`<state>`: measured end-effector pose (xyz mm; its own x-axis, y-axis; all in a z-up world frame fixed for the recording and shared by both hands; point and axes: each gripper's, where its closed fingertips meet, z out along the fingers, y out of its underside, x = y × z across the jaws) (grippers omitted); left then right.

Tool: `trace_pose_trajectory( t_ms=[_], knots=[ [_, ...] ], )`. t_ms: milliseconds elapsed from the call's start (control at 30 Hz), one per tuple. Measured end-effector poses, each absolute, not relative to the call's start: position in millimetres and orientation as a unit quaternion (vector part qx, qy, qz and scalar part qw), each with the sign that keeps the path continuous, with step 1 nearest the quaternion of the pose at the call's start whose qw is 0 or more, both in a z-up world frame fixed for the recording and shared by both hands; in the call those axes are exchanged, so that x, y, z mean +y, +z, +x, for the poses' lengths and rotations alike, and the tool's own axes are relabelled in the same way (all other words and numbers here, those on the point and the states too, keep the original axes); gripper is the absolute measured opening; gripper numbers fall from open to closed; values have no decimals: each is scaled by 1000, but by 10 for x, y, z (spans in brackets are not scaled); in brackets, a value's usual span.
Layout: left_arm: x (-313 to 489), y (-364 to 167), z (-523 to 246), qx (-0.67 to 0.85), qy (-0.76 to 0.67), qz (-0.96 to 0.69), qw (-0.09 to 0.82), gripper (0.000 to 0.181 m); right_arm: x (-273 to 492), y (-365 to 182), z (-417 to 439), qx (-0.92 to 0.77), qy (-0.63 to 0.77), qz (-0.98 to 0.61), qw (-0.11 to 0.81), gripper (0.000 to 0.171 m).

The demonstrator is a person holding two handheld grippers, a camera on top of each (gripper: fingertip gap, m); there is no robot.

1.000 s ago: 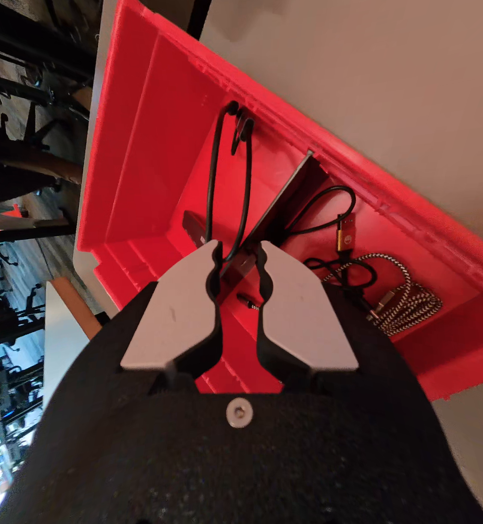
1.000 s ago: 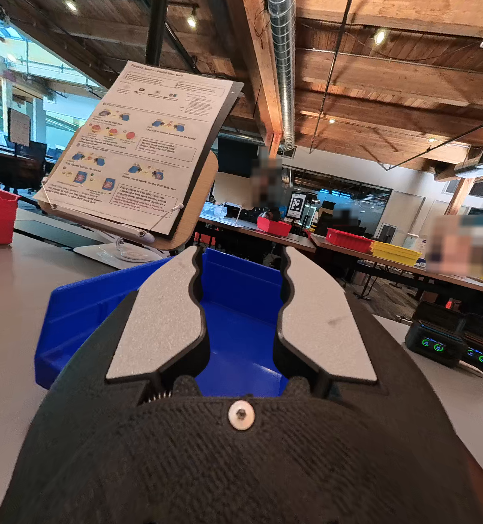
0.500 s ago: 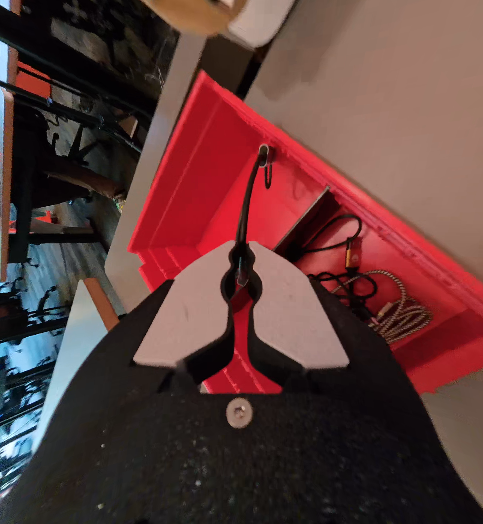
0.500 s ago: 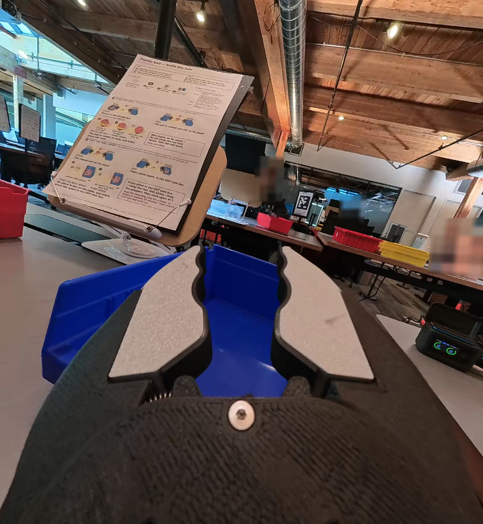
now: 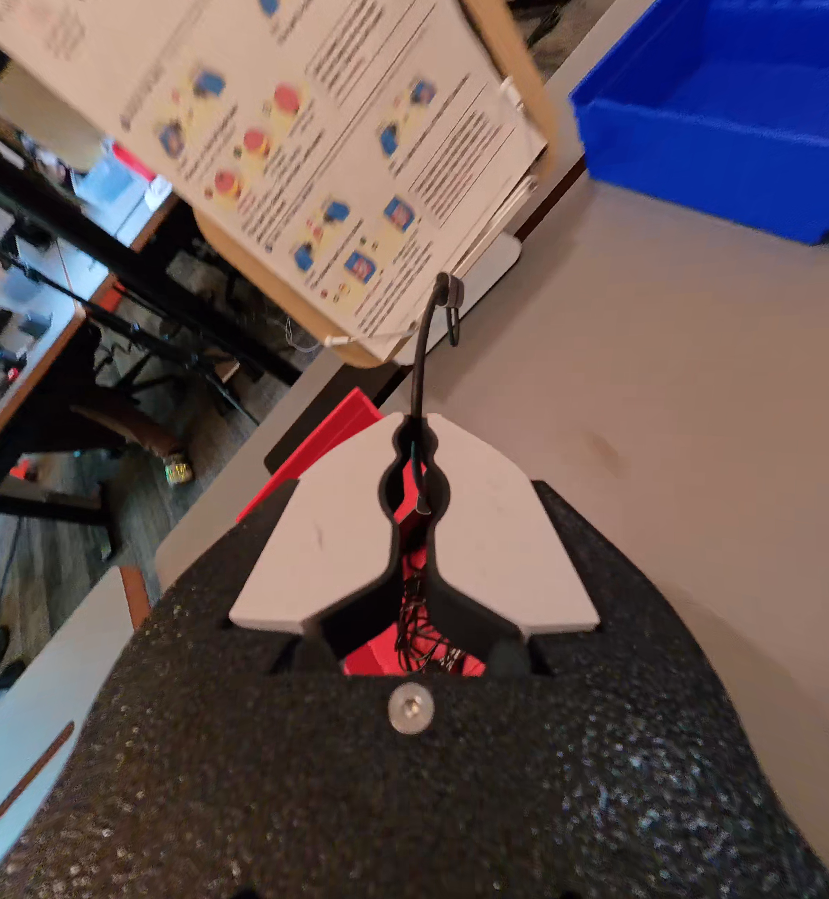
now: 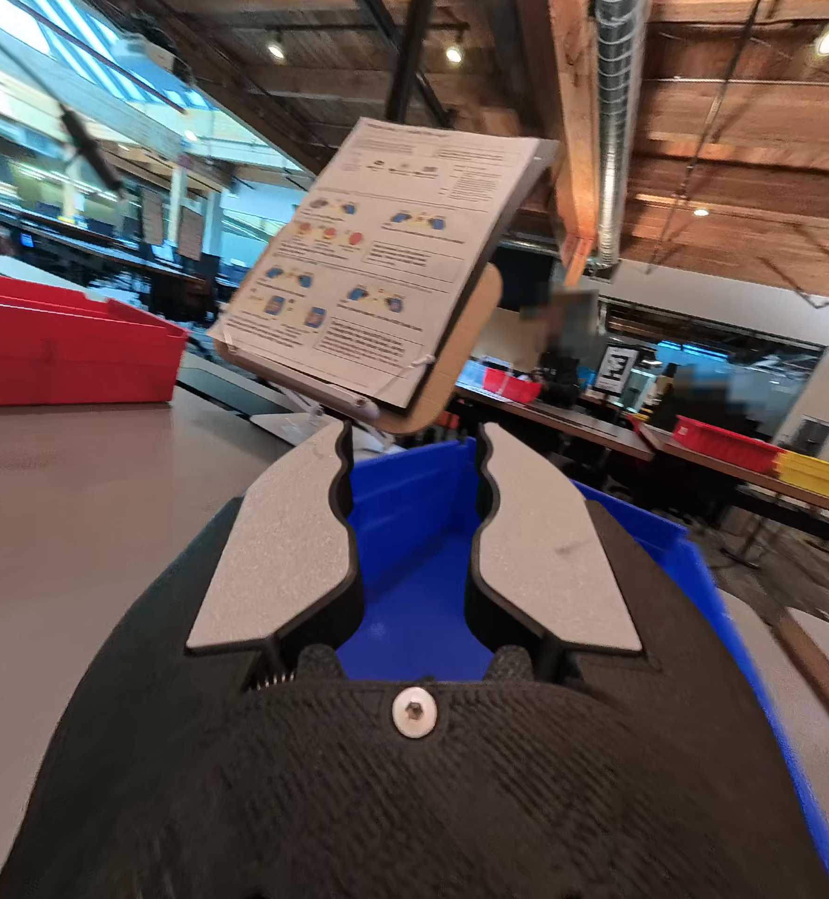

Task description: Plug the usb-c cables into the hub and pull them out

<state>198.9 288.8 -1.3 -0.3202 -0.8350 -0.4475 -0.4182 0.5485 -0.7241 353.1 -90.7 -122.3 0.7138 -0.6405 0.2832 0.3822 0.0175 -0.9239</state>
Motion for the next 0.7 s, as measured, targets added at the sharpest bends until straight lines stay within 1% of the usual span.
trace_pose_trajectory(
  t_ms=[133, 200, 367, 467, 500, 533, 567, 600, 700],
  knots=[
    [2394, 78, 1862, 771, -275, -381, 430, 3, -292, -1271, 3105, 38, -301, -627, 717, 53],
    [2124, 39, 1811, 765, -303, -387, 416, 3, 76, -1246, 2733, -4, -275, -626, 729, 51],
    [1384, -158, 1760, 731, -420, -416, 342, 3, 747, -1218, 1942, -66, -235, -603, 760, 56],
    [1002, -293, 1737, 704, -492, -430, 279, 3, 878, -1287, 1811, -65, -253, -606, 752, 61],
    [911, -330, 1734, 696, -508, -433, 265, 3, 887, -1299, 1777, -71, -255, -604, 751, 59],
    [838, -361, 1734, 690, -520, -435, 254, 3, 881, -1311, 1754, -78, -260, -604, 749, 51],
    [782, -395, 1735, 686, -529, -437, 243, 3, 863, -1329, 1781, -77, -278, -607, 741, 33],
    [755, -420, 1741, 681, -534, -442, 236, 3, 840, -1348, 1821, -76, -299, -611, 729, 22],
    [808, -419, 1781, 665, -541, -454, 240, 3, 797, -1341, 1846, -72, -280, -618, 731, 21]
  ],
)
